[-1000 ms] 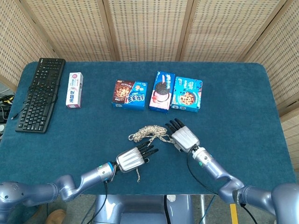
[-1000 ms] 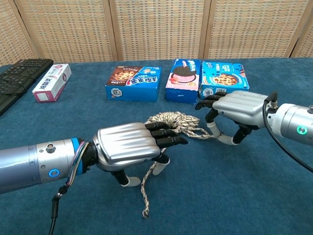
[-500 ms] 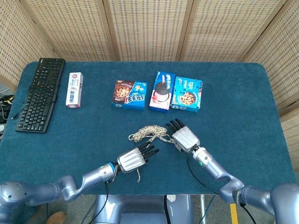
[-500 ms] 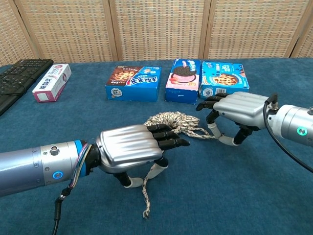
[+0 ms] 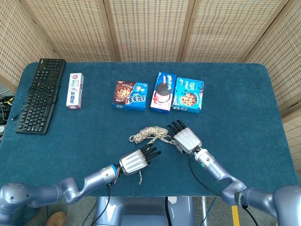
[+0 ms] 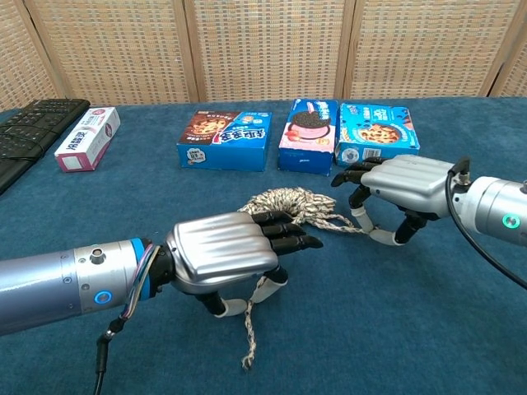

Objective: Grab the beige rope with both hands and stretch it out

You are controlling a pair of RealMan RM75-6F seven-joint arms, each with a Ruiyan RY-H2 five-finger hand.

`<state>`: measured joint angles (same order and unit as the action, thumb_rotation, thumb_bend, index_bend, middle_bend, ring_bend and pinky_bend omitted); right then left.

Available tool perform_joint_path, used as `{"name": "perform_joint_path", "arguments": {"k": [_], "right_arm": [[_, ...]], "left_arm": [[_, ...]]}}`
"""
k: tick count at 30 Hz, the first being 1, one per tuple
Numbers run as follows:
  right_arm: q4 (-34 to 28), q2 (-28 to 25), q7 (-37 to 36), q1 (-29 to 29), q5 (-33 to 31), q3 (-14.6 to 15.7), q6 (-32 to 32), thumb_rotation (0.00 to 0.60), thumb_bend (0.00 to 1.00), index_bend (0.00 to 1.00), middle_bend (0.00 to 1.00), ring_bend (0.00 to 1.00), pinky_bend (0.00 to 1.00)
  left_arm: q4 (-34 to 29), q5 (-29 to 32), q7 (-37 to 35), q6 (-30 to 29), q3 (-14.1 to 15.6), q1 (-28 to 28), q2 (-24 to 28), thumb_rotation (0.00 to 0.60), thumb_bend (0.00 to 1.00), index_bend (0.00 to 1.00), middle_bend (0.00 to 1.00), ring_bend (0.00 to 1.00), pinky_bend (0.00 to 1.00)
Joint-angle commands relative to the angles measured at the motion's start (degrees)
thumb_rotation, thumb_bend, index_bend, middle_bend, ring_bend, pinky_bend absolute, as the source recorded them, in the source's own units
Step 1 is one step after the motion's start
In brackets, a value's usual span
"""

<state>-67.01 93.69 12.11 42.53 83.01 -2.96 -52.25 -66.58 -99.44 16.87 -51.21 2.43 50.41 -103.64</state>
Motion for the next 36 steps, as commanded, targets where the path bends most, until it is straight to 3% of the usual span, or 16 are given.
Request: {"name": "perform_joint_path", "arguments": {"k": [1, 10, 27, 36], "right_arm": [[0.00, -0.02, -0.03, 0.00, 0.03, -0.02, 0.01, 0.600, 0.46, 0.65, 0.09, 0.00, 0.00], [-0.36, -0.39, 0.01, 0.02, 0.03, -0.16, 0.08, 0.600, 0.47, 0.65, 0.09, 0.00, 0.00], [-0.26, -0.85, -0.15, -0.51, 0.10, -0.32, -0.84, 0.600, 0.47, 0.65, 0.09, 0.00, 0.00], [-0.04, -2.32, -0.54, -1.58, 0.70, -0.78, -3.68, 0.600, 0.47, 0.66, 0.09, 0.00, 0.00]], "left_arm": [[0.00, 0.21, 0.14, 0.10, -0.05, 0.14, -0.13, 0.600, 0.34, 0.58, 0.00, 0.00, 0.00], [-0.40, 1.54, 1.15, 1.32, -0.04, 0.47, -0.18, 0.600, 0.47, 0.58, 0.00, 0.00, 0.00], [-2.10, 2.74, 2.66, 0.78, -0.20, 0.35, 0.91, 0.600, 0.47, 0.65, 0.00, 0.00, 0.00], [-4.86, 3.22, 0.40, -5.08, 0.61, -3.07, 8.92, 0.600, 0.48, 0.67, 0.00, 0.00, 0.00]]}}
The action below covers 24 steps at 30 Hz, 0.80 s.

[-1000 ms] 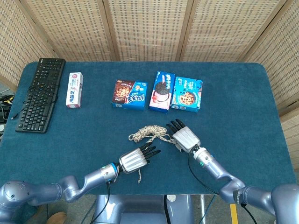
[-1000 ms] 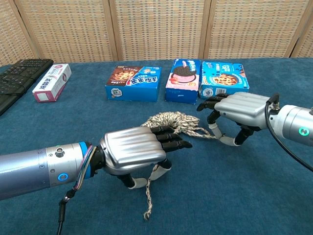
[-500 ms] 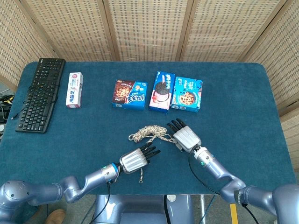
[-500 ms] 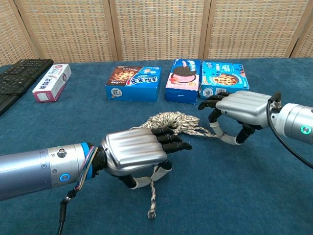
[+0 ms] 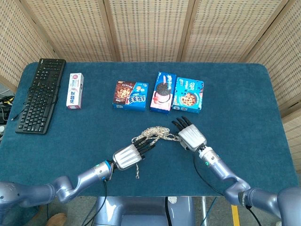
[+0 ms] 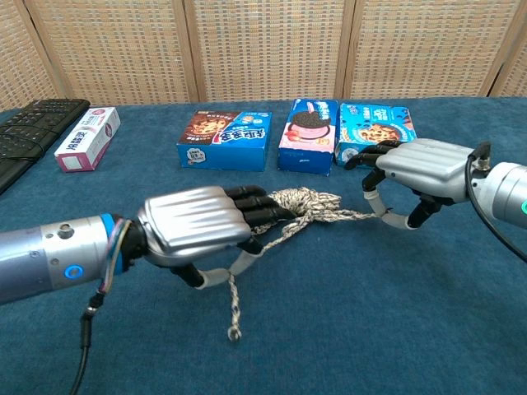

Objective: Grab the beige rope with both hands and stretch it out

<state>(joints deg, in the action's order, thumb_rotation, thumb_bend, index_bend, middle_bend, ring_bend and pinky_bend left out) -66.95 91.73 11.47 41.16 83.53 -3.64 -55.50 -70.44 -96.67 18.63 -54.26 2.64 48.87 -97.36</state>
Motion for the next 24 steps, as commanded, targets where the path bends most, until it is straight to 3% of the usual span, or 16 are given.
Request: {"name": "perform_joint_path", "arguments": {"k": [1, 12, 24], "right_arm": [[-0.14, -0.52, 0.22, -0.29, 0.21, -0.12, -0.60, 0.600, 0.47, 0.66, 0.09, 0.00, 0.00], [-1.65, -4.06, 3.39, -2.43, -0.01, 0.75, -2.29, 0.600, 0.47, 0.66, 0.09, 0.00, 0.00], [-2.39, -8.45, 4.41, -5.59, 1.13, 2.25, -5.56, 0.600, 0.47, 0.66, 0.09, 0.00, 0.00]], "left_arm": [[-1.04, 0.52, -1.71, -2.45, 0.50, -1.86, 3.23, 0.600, 0.48, 0.67, 0.00, 0.00, 0.00], [2.68, 1.65, -8.86, -10.13, 2.55, -8.49, 11.53, 0.600, 0.48, 0.68, 0.00, 0.00, 0.00], [12.06, 2.82, -19.23, -15.92, 3.70, -14.96, 13.80, 0.600, 0.49, 0.68, 0.00, 0.00, 0.00]]}}
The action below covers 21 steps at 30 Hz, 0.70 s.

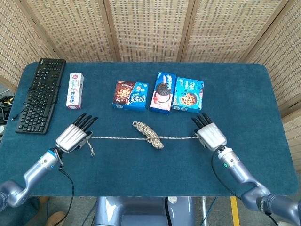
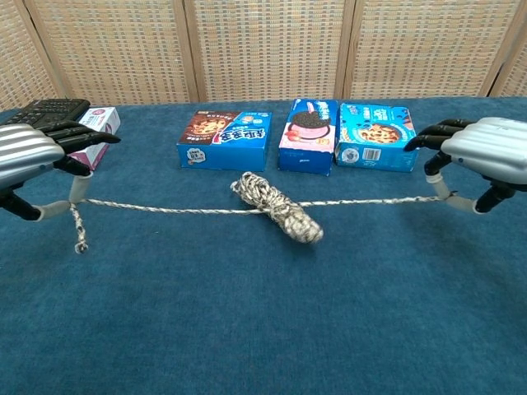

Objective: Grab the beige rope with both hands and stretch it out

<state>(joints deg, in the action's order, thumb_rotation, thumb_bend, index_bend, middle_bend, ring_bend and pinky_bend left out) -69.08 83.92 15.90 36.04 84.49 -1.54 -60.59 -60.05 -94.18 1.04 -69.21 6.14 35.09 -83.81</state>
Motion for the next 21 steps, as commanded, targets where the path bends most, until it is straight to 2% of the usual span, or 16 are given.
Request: {"name": "perform_joint_path", "arguments": {"k": [1, 8, 18, 19, 20, 21], "right_arm": [[-0.35, -0.89, -0.05, -0.63, 0.17, 0.17, -0.62, 0.600, 0.47, 0.66, 0.09, 0.00, 0.00], [-1.04, -2.79, -0.02, -2.05, 0.80, 0.67, -1.99, 0.600, 0.47, 0.66, 0.09, 0.00, 0.00], [-0.24, -3.36, -0.45, -3.22, 1.30, 0.95, -2.56, 0.600, 0.47, 0.65, 0.09, 0.00, 0.00], [-0.11, -3.33, -0.52, -3.29, 1.36, 0.96, -2.59, 0.600, 0.46, 0.59, 0.08, 0.00, 0.00], [-0.01, -3.30, -0.60, -3.35, 1.40, 0.96, -2.59, 0.600, 0.43, 0.50, 0.06, 0.00, 0.00], [0.13, -3.30, -0.69, -3.44, 1.57, 1.02, -2.65, 0.600, 0.32, 0.32, 0.04, 0.00, 0.00]], "left_arm": [[2.12, 0.35, -2.06, -1.17, 0.21, -1.41, 0.22, 0.600, 0.49, 0.68, 0.00, 0.00, 0.00], [5.17, 0.02, -4.99, -3.00, 0.15, -3.24, -0.36, 0.600, 0.49, 0.69, 0.00, 0.00, 0.00], [5.73, -0.52, -5.06, -3.45, -0.28, -4.00, -0.54, 0.600, 0.48, 0.68, 0.00, 0.00, 0.00], [5.70, -0.51, -5.03, -3.41, -0.35, -4.05, -0.53, 0.600, 0.41, 0.64, 0.00, 0.00, 0.00], [5.65, -0.55, -5.04, -3.34, -0.37, -4.06, -0.47, 0.600, 0.29, 0.51, 0.00, 0.00, 0.00], [5.59, -0.78, -5.13, -3.36, -0.32, -4.05, -0.32, 0.600, 0.17, 0.34, 0.00, 0.00, 0.00]]}}
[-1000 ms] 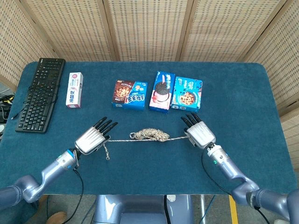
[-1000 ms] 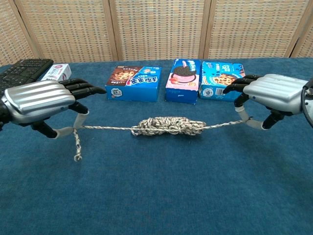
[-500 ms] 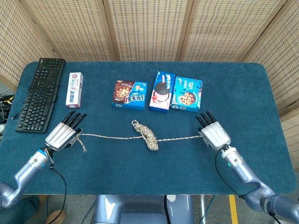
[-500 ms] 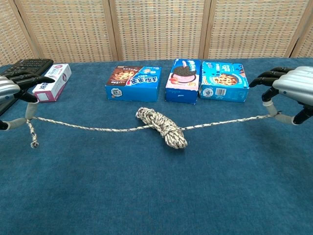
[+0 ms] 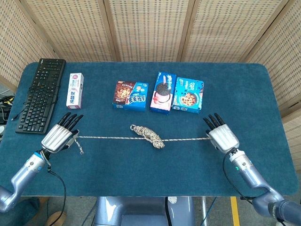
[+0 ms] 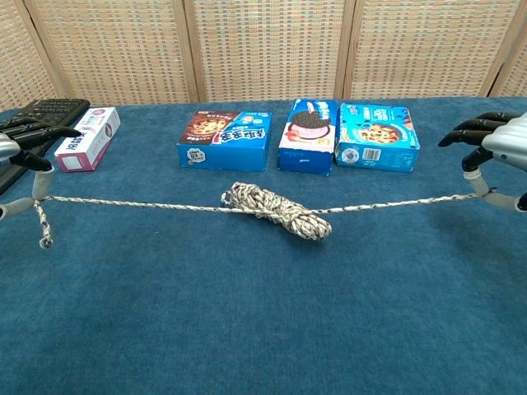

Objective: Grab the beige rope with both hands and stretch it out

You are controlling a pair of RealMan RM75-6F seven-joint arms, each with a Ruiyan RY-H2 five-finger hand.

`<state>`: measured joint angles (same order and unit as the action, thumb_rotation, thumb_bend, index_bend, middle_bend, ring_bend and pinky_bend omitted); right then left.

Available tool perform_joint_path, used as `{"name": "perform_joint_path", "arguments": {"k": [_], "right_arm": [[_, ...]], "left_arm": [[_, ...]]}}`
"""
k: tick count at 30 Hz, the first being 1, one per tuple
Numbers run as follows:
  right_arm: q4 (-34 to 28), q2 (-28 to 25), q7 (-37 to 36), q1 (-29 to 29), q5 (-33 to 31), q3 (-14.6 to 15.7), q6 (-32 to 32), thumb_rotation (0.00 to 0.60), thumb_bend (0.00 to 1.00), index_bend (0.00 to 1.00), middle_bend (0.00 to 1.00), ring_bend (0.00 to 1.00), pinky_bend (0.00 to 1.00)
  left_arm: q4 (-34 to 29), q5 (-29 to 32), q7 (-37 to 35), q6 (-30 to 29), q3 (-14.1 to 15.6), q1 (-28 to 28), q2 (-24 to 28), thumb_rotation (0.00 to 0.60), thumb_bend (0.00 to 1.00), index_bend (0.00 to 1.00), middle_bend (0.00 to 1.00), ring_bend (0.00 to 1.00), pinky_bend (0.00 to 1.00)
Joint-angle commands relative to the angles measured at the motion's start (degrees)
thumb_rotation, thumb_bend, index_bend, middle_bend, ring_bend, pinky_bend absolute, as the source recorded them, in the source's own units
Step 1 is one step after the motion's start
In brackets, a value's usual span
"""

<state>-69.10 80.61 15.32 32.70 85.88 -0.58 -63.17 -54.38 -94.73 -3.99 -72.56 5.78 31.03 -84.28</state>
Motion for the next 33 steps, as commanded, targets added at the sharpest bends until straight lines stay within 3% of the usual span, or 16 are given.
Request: {"name": "perform_joint_path", "arguments": {"k": [1, 2, 3, 4, 9, 17, 23, 33], "right_arm": [[0.24, -0.05, -0.09, -0.21, 0.23, 0.16, -0.01, 0.600, 0.18, 0.14, 0.01, 0.00, 0.00], [-0.05, -0.19, -0.19, -0.39, -0.27, 0.13, 0.40, 0.600, 0.09, 0.06, 0.00, 0.00, 0.00], [-1.08, -0.45, -0.41, -0.73, -1.39, -0.24, 0.78, 0.600, 0.01, 0.01, 0.00, 0.00, 0.00], [-2.06, -0.62, -0.90, -1.00, -2.06, -0.66, 0.66, 0.600, 0.00, 0.00, 0.00, 0.00, 0.00], [-6.67, -2.70, -6.26, -3.05, -2.05, -2.74, -4.49, 0.600, 0.00, 0.00, 0.00, 0.00, 0.00], [-13.49, -7.35, -9.21, -7.95, -1.33, -3.49, -12.83, 0.600, 0.00, 0.00, 0.00, 0.00, 0.00], [-17.31, -12.04, -10.72, -14.01, -0.54, -1.88, -19.64, 0.600, 0.00, 0.00, 0.00, 0.00, 0.00], [-16.84, -13.74, -10.67, -20.46, -0.52, -0.72, -25.56, 0.600, 0.00, 0.00, 0.00, 0.00, 0.00]], "left_arm": [[-0.07, -0.60, -0.45, -0.14, 0.18, 0.05, 0.29, 0.600, 0.05, 0.13, 0.00, 0.00, 0.00], [-0.20, -0.88, -1.21, -0.18, 0.37, 0.04, 0.51, 0.600, 0.00, 0.01, 0.00, 0.00, 0.00], [-0.89, -1.02, -2.88, -0.27, 0.50, -0.01, 0.98, 0.600, 0.00, 0.00, 0.00, 0.00, 0.00], [-1.64, -0.98, -4.34, -0.53, 0.42, -0.09, 1.39, 0.600, 0.00, 0.00, 0.00, 0.00, 0.00], [-7.59, 0.48, -8.33, -4.22, -1.44, -1.62, 5.50, 0.600, 0.00, 0.00, 0.00, 0.00, 0.00], [-19.76, 4.95, -7.61, -9.73, -3.29, -7.15, 13.76, 0.600, 0.00, 0.00, 0.00, 0.00, 0.00], [-30.51, 9.05, -3.40, -10.79, -1.55, -12.90, 21.55, 0.600, 0.00, 0.00, 0.00, 0.00, 0.00], [-34.58, 10.47, 1.64, -13.37, 0.03, -19.25, 23.45, 0.600, 0.00, 0.00, 0.00, 0.00, 0.00]]}}
